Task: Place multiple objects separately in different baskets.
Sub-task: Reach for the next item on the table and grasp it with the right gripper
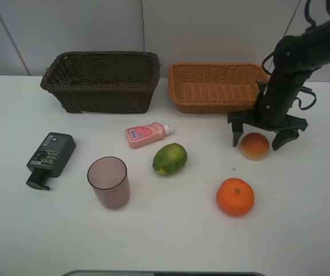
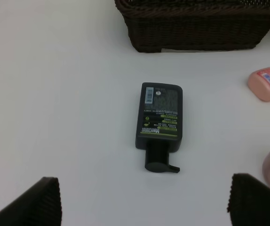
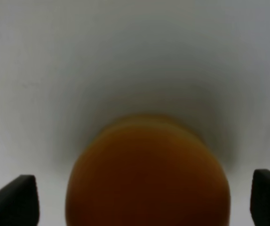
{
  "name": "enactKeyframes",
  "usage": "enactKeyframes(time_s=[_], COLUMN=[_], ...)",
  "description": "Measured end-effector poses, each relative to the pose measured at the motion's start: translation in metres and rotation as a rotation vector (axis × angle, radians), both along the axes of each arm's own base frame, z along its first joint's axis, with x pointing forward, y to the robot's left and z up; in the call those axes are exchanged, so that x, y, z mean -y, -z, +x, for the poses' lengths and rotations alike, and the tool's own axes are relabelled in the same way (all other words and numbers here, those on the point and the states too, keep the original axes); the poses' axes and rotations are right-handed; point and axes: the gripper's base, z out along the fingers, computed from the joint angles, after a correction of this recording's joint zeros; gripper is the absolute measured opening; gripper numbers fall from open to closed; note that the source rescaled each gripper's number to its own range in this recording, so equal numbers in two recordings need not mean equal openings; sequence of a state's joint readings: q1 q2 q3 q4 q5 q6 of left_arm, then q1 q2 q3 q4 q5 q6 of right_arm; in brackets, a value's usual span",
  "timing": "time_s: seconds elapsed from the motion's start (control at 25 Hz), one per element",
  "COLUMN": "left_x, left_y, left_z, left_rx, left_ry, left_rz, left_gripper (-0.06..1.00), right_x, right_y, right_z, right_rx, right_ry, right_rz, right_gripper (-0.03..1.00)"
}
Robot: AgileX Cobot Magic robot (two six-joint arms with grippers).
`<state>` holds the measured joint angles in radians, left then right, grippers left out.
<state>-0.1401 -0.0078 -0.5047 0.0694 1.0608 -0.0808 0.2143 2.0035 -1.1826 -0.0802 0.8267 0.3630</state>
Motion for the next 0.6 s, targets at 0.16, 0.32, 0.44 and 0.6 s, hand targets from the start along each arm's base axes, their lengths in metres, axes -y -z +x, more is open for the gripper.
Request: enactKeyframes(time_s=[0.16, 0.32, 0.44, 0.6], left_x=[0.000, 0.000, 0.000, 0.000], left_y=[0.000, 0.000, 0.000, 0.000], left_z=[0.000, 0.000, 0.000, 0.000], left_rx=[0.000, 0.000, 0.000, 0.000], left_ry=[0.000, 0.000, 0.000, 0.000], left_rz=[0.000, 0.000, 0.000, 0.000], left_gripper=[0.92, 0.92, 0.92, 0.92], right_x=[-0.001, -0.001, -0.002, -0.003], right_y=[0.001, 0.006, 0.014, 0.016], right_z=[0.003, 0.003, 0.002, 0.002], right_rx=[0.024, 0.017, -0.009, -0.017], right_ry=[0.001, 0.001, 0.010, 0.019], right_rz=[0.010, 0.009, 0.013, 0.021], right_gripper=[1.00, 1.00, 1.00, 1.00])
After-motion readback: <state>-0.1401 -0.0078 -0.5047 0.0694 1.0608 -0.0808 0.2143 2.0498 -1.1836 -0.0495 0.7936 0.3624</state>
